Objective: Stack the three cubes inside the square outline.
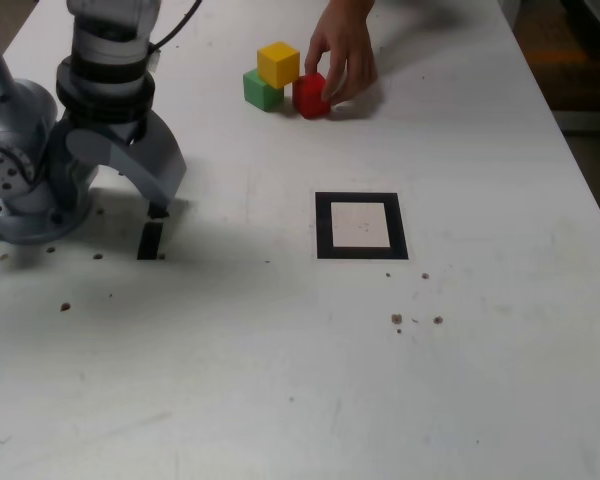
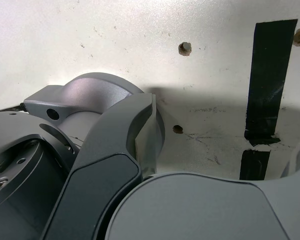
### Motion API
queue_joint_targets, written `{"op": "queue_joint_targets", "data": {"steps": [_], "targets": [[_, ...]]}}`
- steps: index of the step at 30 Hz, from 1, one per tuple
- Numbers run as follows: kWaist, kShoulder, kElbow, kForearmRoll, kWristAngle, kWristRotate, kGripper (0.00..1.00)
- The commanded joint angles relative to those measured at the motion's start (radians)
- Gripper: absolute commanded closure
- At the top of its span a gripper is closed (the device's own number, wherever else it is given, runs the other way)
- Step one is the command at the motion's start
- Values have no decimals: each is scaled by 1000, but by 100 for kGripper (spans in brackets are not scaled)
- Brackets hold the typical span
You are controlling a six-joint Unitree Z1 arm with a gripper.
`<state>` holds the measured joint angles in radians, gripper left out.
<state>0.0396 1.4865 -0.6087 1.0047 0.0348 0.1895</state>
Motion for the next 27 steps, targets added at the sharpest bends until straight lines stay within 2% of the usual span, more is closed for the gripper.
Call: {"op": "queue_joint_targets", "data": {"steps": [1, 6, 9, 12, 19, 27], "targets": [[-1, 1, 4, -1, -2, -1, 1], [-1, 1, -4, -1, 1, -1, 1], [-1, 1, -37, 34, 12, 0, 1], [-1, -1, -125, 120, 35, 7, 1], [30, 12, -474, 397, 115, 84, 0], [162, 64, -874, 571, 127, 261, 0]]}}
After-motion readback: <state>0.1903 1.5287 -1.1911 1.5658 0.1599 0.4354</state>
